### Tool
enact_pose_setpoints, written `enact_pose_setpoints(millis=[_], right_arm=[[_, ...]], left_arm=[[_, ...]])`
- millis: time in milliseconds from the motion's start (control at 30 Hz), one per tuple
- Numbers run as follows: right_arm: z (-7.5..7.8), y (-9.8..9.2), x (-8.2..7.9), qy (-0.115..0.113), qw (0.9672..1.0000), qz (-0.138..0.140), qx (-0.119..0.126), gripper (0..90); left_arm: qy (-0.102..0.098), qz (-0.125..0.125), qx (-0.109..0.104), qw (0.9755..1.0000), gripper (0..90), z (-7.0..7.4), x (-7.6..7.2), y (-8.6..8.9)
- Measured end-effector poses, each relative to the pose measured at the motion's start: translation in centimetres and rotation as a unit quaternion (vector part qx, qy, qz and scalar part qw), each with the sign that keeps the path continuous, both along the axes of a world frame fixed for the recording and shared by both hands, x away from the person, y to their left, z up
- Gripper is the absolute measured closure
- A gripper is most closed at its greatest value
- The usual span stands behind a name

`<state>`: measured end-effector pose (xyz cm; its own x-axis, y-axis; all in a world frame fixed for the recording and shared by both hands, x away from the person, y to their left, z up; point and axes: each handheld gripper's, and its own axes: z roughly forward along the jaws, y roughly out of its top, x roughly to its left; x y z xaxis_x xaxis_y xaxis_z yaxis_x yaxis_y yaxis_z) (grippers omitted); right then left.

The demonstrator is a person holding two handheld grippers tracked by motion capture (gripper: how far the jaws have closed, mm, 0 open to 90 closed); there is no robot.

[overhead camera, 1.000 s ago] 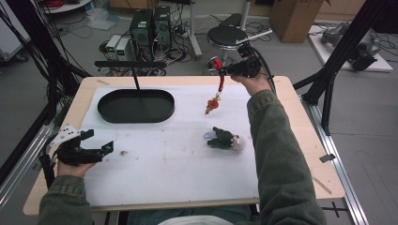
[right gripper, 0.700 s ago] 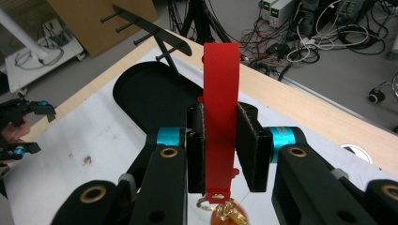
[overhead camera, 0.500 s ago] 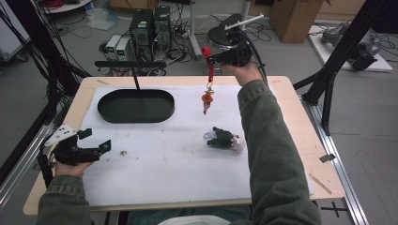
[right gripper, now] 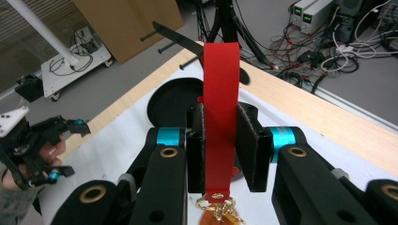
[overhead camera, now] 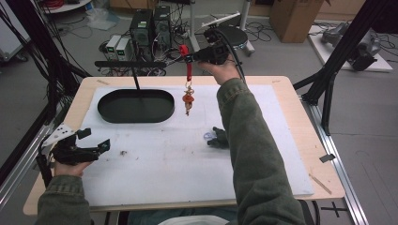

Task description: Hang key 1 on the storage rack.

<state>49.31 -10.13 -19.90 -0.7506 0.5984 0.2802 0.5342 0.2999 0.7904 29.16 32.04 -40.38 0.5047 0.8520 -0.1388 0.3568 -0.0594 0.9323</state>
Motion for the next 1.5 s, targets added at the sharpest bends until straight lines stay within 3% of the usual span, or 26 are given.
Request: enact_pose_setpoints(millis=[133,300,500,633,800,900,1233,1500], right_arm=[[-0.6,2.4,0.3,0.017,0.9994,0.009,0.03,74.6],[-1.1,4.2,0.6,0.021,0.9995,0.009,0.022,74.6],[-1.4,6.4,1.0,0.03,0.9985,0.011,0.045,74.6],[-2.0,7.8,1.3,0.037,0.9987,0.01,0.035,74.5],[-2.3,9.2,1.8,0.038,0.9981,0.017,0.045,74.5],[-2.3,10.2,2.1,0.039,0.9984,0.016,0.037,74.5],[-0.1,14.0,3.2,0.009,0.9988,0.044,0.019,74.5],[-0.3,15.1,4.6,0.001,0.9994,0.032,0.008,74.5]], left_arm=[[-0.004,0.005,-0.003,1.0,3.2,0.0,0.0,0.0],[-0.007,0.003,-0.006,1.0,3.2,0.1,0.0,0.0],[-0.013,0.005,-0.011,0.9998,3.2,0.1,0.0,0.1],[-0.02,0.009,-0.012,0.9997,3.2,0.2,0.1,0.2],[-0.019,0.01,-0.013,0.9997,3.2,0.1,0.2,0.2],[-0.018,0.007,-0.012,0.9997,3.2,0.1,0.2,0.2],[-0.018,0.006,-0.014,0.9997,3.2,0.0,0.3,0.1],[-0.029,0.016,-0.013,0.9994,3.2,0.2,0.3,0.2]])
